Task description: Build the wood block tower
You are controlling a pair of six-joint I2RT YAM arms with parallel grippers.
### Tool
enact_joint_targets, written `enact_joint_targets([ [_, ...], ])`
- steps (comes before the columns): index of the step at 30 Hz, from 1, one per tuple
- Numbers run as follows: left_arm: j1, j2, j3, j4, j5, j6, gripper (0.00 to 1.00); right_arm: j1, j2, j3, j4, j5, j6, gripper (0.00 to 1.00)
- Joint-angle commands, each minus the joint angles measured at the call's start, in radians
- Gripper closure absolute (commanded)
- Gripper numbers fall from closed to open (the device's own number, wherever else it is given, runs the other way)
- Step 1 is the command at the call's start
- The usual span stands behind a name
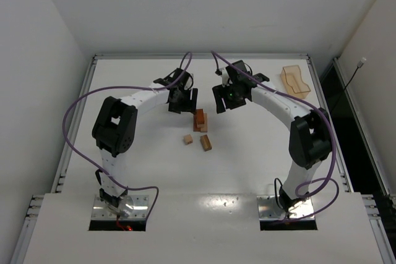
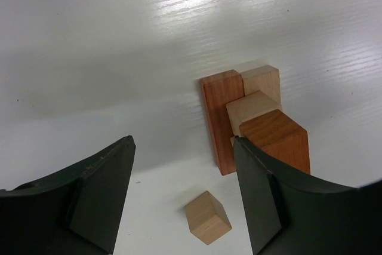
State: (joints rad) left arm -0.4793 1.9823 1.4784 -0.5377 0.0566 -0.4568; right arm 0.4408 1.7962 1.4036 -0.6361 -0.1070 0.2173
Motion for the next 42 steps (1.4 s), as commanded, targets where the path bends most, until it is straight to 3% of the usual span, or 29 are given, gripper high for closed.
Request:
enact_joint_targets([
  [1, -0.012, 0.004, 0.037, 0.007, 0.003, -0.01, 0.36, -0.004, -0.017, 0.017, 0.023, -0.008, -0.001, 0.42],
  [21, -0.012, 0.004, 0.037, -0.002, -0.063, -0.019, 0.31, -0.004, -0.017, 0.017, 0.023, -0.017, -0.001, 0.42],
  [28, -0.012, -0.118, -0.053, -0.011, -0.227, -0.062, 0.5, -0.004, -0.066, -0.044, 0.042, -0.017, -0.013, 0.42],
  [31, -0.001, -0.253, -0.133, 0.008, -0.278, -0.052, 0.54, 0.01, -0.147, -0.141, 0.067, -0.118, -0.051, 0.44],
  [33, 0.039, -0.365, -0.208, 0.037, -0.278, -0.052, 0.49, 0.03, -0.194, -0.24, 0.102, -0.201, -0.061, 0.38],
  [34, 0.059, -0.4, -0.231, 0.038, -0.278, -0.043, 0.42, 0.064, -0.245, -0.276, 0.14, -0.201, -0.041, 0.37],
  [35, 0.102, -0.431, -0.271, 0.047, -0.278, -0.043, 0.2, 0.088, -0.271, -0.308, 0.162, -0.192, -0.032, 0.37],
  [36, 0.128, -0.459, -0.286, 0.047, -0.261, -0.043, 0.14, 0.116, -0.29, -0.354, 0.174, -0.165, -0.032, 0.34],
  [38, 0.215, -0.528, -0.331, 0.047, -0.239, -0.052, 0.05, 0.199, -0.301, -0.365, 0.185, -0.122, -0.01, 0.34],
  [42, 0.344, -0.608, -0.385, 0.056, -0.192, -0.052, 0.01, 0.239, -0.235, -0.351, 0.173, -0.051, 0.053, 0.41],
])
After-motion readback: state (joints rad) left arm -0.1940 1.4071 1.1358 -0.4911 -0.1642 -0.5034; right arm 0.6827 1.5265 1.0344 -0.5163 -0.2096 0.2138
